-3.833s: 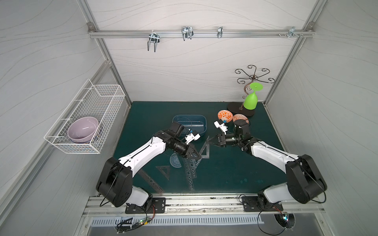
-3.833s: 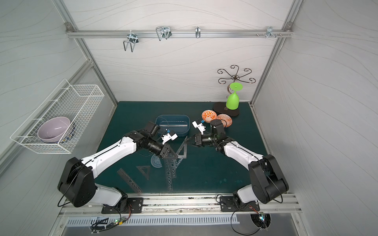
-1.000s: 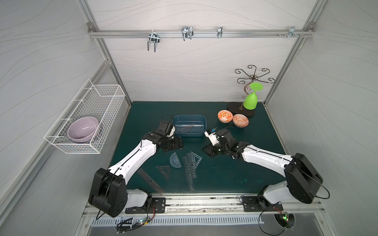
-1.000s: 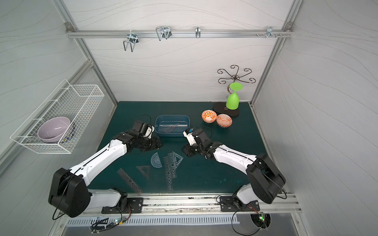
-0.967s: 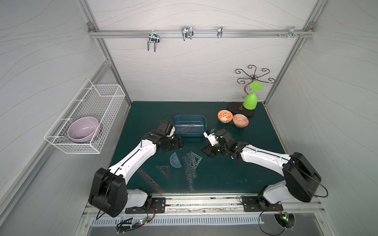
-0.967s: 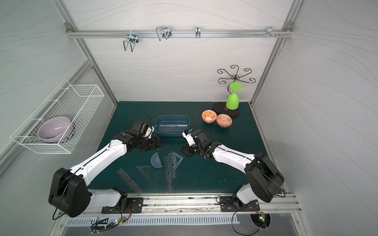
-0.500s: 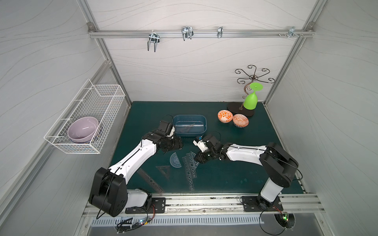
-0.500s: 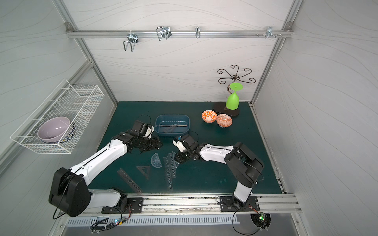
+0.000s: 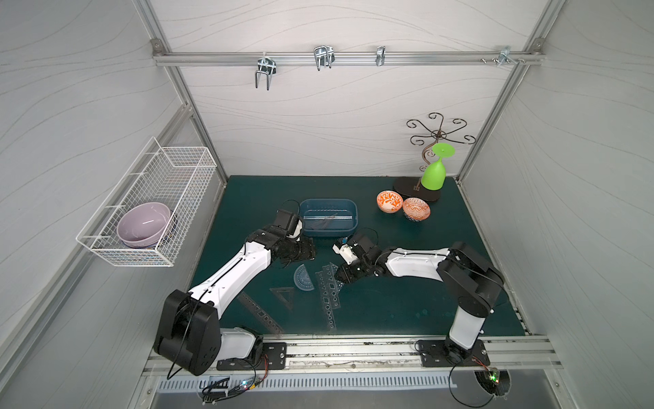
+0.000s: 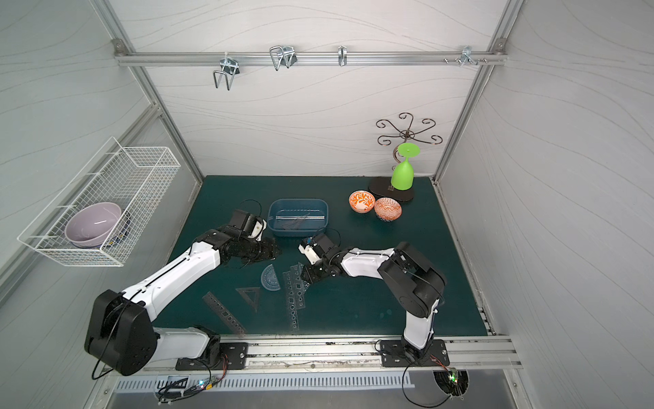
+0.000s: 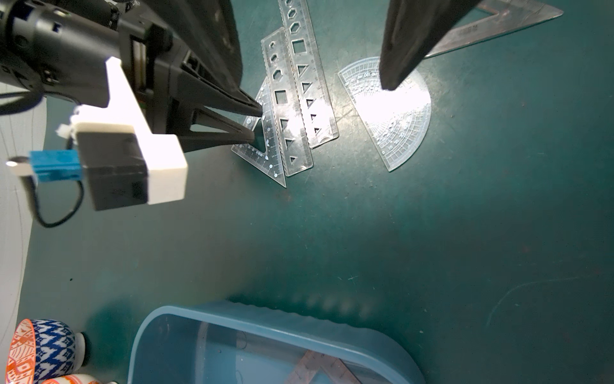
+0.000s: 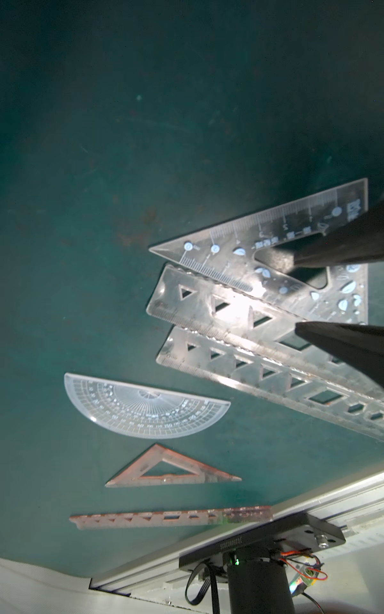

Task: Put the scattered rulers into the storage box
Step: Pick up the ruler from the center of the board.

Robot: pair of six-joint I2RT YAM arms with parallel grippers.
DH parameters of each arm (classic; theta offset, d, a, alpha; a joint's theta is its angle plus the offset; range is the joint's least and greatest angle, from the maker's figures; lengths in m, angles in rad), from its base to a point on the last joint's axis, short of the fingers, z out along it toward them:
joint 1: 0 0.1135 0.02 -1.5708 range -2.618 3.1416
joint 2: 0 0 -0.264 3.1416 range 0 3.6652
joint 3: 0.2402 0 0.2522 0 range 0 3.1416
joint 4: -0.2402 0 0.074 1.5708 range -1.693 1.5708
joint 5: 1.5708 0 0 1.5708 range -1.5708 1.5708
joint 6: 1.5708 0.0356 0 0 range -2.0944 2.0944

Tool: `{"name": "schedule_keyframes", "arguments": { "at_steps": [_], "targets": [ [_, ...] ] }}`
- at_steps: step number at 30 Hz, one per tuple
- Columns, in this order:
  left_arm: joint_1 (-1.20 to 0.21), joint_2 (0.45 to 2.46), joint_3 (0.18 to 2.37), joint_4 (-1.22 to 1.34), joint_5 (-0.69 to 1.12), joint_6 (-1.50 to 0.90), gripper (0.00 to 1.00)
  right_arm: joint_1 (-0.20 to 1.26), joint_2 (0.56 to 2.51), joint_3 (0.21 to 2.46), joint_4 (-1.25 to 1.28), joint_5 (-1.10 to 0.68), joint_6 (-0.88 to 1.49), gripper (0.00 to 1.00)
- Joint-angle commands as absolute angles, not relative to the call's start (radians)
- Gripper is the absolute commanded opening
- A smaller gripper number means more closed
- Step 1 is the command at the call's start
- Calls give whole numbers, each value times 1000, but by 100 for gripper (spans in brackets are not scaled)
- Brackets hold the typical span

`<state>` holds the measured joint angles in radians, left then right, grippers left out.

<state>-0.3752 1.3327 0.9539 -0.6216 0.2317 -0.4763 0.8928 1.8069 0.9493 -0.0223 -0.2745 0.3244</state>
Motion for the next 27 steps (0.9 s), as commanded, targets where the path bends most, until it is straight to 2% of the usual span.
{"name": "schedule_keyframes", "arguments": {
  "at_steps": [1,12,27],
  "targets": [
    [-377,1347,952,-603,237,-486,70,897,1836,972,-20,-290,333,33],
    [-377,1331,945,-598,241,-489,70,888,1864,968,-25,-264,341,33],
    [-367,1318,946,-606,243,-485,70,779,1811,865,-50,-222,355,32]
  ]
}}
